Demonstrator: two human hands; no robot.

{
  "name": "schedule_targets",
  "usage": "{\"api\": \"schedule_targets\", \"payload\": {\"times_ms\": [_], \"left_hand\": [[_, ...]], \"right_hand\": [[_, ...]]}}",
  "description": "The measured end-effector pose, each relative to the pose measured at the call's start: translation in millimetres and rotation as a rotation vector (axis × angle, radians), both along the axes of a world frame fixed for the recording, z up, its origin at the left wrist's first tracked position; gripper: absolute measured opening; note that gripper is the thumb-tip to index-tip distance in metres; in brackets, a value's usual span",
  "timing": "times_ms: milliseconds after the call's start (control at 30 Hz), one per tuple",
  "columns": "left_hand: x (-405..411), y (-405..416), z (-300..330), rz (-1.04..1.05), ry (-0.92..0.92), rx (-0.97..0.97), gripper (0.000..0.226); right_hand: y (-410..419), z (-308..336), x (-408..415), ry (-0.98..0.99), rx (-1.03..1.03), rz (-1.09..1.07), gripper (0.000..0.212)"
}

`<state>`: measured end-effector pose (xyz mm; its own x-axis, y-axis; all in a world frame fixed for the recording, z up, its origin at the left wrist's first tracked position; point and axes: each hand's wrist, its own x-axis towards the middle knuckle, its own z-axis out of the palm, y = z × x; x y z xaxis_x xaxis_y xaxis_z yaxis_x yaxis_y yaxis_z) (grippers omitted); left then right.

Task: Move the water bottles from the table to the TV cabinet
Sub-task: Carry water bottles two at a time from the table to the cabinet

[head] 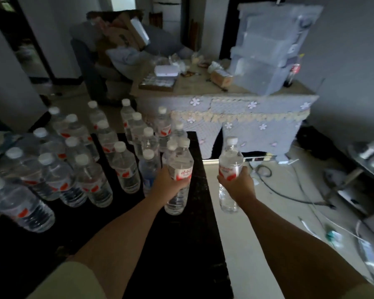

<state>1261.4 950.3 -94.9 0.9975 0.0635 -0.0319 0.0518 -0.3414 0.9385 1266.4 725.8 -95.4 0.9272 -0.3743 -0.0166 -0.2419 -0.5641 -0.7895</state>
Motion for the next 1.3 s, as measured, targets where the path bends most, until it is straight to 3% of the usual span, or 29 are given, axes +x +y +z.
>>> {"api": "schedule_targets", "payload": {"times_ms": [67, 167, 500, 600, 833, 900, 1067, 1300], "left_hand": [[5, -10, 1, -0.050, -0.015, 0.002, 0.035], [14, -31, 8, -0.131, 0.003, 0.031, 0.053], [-25, -163, 41, -0.555, -0.116, 0.079, 0.045], [-59, -213, 51, -0.712, -0.109, 0.054, 0.055], [-178, -323, 78, -1.070, -0.140, 0.056, 0.039], [-216, -351, 79, -1.159, -0.155, 0.054, 0.046], [-316, -406, 69, -1.339, -0.118, 0.058, 0.059], [-442, -454, 62, -1.528, -0.165, 0.091, 0.053]], "right_hand": [[-7, 5, -12, 0.005, -0.019, -0.064, 0.070], [-18, 14, -33, -0.006, -0.020, -0.177, 0.073], [-98, 47, -155, -0.103, 0.017, -0.623, 0.068], [-128, 59, -209, -0.117, 0.017, -0.753, 0.068], [-189, 84, -365, -0.166, -0.020, -1.064, 0.068], [-200, 85, -411, -0.156, -0.033, -1.129, 0.068], [-219, 81, -523, -0.140, -0.058, -1.277, 0.067], [-227, 71, -656, -0.091, -0.094, -1.507, 0.062]]}}
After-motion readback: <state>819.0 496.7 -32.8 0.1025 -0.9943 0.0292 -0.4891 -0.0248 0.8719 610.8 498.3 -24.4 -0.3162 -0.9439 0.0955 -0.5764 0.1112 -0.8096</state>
